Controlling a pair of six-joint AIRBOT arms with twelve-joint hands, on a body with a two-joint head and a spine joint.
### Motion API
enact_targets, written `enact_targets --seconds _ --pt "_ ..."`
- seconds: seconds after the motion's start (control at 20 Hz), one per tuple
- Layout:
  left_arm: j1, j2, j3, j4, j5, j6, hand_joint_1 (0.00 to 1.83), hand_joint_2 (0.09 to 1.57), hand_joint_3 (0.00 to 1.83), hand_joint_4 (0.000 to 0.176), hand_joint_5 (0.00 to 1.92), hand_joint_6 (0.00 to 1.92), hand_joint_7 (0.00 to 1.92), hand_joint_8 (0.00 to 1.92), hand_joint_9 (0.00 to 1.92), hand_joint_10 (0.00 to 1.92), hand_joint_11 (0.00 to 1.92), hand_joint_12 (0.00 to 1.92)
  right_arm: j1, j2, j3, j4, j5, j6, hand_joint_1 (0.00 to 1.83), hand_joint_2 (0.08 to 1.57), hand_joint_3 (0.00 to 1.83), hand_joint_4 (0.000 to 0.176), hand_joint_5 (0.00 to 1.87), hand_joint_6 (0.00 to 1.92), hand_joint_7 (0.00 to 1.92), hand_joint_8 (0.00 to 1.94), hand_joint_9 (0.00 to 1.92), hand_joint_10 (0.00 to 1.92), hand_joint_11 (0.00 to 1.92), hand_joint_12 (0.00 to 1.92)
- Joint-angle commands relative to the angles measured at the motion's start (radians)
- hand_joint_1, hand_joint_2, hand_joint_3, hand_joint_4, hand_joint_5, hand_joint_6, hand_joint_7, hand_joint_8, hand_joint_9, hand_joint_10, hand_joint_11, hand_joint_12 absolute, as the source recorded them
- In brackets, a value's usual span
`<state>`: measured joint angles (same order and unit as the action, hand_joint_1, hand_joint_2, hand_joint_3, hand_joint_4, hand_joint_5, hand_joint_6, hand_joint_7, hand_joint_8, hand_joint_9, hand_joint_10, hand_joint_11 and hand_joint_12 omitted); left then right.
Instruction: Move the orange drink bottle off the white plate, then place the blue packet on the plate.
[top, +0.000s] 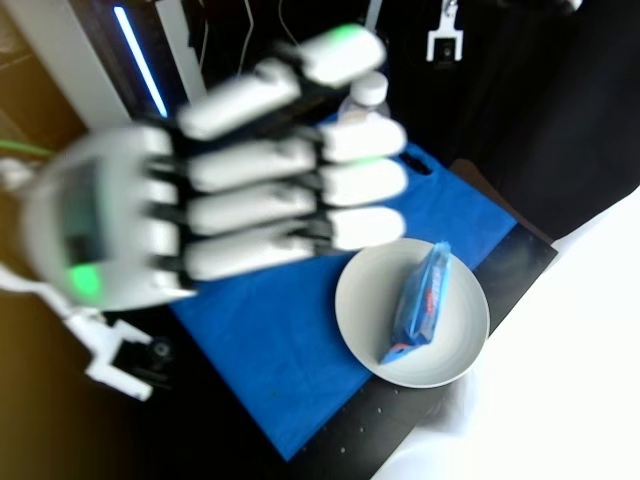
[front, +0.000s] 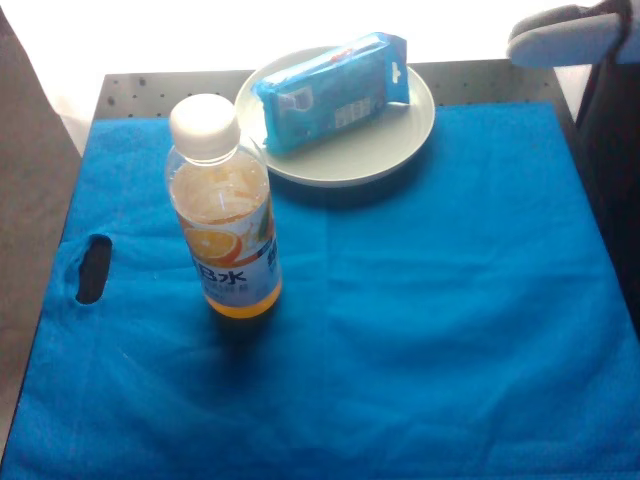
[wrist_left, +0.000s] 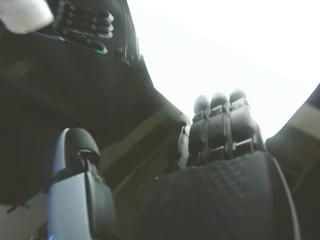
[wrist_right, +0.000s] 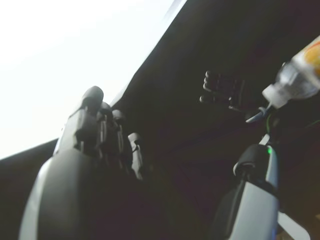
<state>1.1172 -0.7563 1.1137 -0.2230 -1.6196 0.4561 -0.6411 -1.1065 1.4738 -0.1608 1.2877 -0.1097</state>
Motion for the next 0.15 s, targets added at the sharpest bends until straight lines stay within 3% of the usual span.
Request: enact_targets --seconds 0.0,0.05,0.1 --pt "-0.033 0.003 0.004 -0.008 -0.112 0.009 0.40 0.94 0.01 0.000 0.05 0.01 0.13 0.00 0.12 0.02 0.07 0.04 0.010 0.010 -0.007 0.052 0.185 0.001 0.85 0.65 0.00 0.176 0.00 0.00 0.13 0.01 0.07 0.02 0.00 0.23" --pt "-0.070 0.002 0.002 0.019 -0.112 0.016 0.51 0.93 0.00 0.000 0.26 0.03 0.10 0.01 0.07 0.00 0.02 0.02 0.009 0.017 -0.015 0.057 0.219 -0.001 0.71 0.75 0.00 0.176 0.03 0.01 0.18 0.01 0.15 0.01 0.00 0.30" --pt "-0.107 -0.003 0.002 0.050 -0.112 0.019 0.61 0.92 0.00 0.000 0.40 0.03 0.24 0.02 0.21 0.02 0.10 0.05 0.009 0.023 -0.023 0.061 0.254 -0.001 0.71 0.72 0.00 0.176 0.17 0.02 0.32 0.02 0.29 0.01 0.01 0.44"
